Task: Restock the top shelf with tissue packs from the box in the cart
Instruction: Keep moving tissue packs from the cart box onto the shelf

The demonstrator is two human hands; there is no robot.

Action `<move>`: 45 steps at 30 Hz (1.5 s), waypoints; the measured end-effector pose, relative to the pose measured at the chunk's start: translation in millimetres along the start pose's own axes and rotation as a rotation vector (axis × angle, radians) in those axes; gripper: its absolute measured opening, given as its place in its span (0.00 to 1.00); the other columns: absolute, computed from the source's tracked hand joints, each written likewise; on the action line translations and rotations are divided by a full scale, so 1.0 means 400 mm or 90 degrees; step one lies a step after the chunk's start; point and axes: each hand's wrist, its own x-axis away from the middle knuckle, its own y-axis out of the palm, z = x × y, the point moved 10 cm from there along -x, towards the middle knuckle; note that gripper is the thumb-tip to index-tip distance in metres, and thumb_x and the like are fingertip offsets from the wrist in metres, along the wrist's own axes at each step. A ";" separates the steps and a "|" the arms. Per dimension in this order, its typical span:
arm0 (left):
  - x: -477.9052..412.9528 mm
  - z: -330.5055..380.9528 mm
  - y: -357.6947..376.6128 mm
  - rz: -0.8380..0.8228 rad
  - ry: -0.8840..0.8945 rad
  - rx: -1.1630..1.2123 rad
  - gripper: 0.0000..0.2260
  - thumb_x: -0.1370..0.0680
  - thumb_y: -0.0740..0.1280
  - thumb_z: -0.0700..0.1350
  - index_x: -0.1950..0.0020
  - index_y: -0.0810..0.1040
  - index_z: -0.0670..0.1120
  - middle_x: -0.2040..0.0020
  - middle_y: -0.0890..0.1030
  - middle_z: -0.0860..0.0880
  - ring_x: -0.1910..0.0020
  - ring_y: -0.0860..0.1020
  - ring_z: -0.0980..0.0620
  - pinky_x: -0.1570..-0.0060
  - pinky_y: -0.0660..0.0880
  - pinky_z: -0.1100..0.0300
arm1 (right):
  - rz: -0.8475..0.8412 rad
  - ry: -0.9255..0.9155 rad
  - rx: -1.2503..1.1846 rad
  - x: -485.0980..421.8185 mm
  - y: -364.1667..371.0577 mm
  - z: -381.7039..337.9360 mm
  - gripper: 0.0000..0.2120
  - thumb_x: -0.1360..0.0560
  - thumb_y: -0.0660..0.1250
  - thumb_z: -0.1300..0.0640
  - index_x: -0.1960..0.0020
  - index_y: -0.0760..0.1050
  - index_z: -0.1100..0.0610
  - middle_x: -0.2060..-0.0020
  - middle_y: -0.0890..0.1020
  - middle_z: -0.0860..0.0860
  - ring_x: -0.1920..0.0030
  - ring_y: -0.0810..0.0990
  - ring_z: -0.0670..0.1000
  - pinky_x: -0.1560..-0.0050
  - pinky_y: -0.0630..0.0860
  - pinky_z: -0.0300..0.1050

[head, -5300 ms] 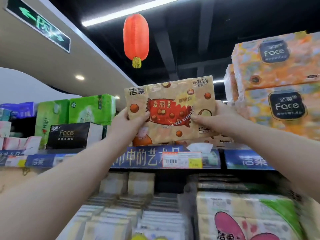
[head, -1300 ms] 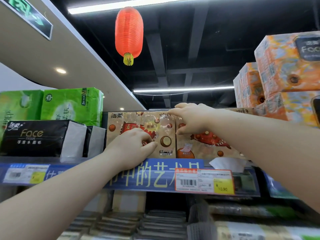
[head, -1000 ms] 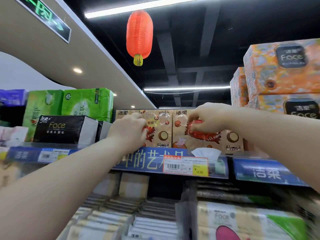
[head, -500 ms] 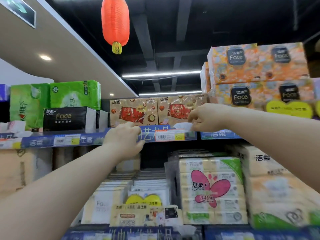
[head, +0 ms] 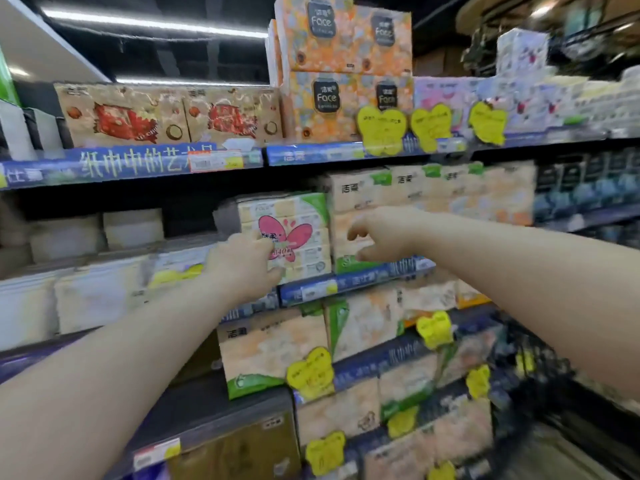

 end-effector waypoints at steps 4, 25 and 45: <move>0.025 0.221 0.031 -0.030 0.082 0.045 0.20 0.22 0.59 0.57 0.36 0.73 0.47 0.38 0.72 0.45 0.37 0.71 0.45 0.43 0.72 0.52 | -0.038 0.072 -0.027 0.166 0.080 0.143 0.23 0.22 0.63 0.47 0.29 0.67 0.52 0.34 0.73 0.52 0.37 0.74 0.54 0.45 0.72 0.45; 0.283 1.818 0.086 -0.204 0.469 0.193 0.17 0.22 0.59 0.59 0.42 0.73 0.48 0.43 0.72 0.47 0.44 0.74 0.46 0.51 0.75 0.53 | -0.261 0.450 -0.065 1.362 0.494 1.078 0.22 0.23 0.61 0.46 0.31 0.68 0.52 0.35 0.75 0.52 0.36 0.73 0.55 0.41 0.73 0.49; 0.245 2.590 0.412 -0.388 0.570 0.268 0.15 0.25 0.60 0.56 0.46 0.75 0.48 0.45 0.76 0.48 0.45 0.75 0.46 0.49 0.74 0.55 | -0.355 0.637 -0.156 1.682 0.939 1.599 0.21 0.21 0.58 0.50 0.28 0.64 0.50 0.33 0.71 0.54 0.32 0.67 0.58 0.34 0.62 0.53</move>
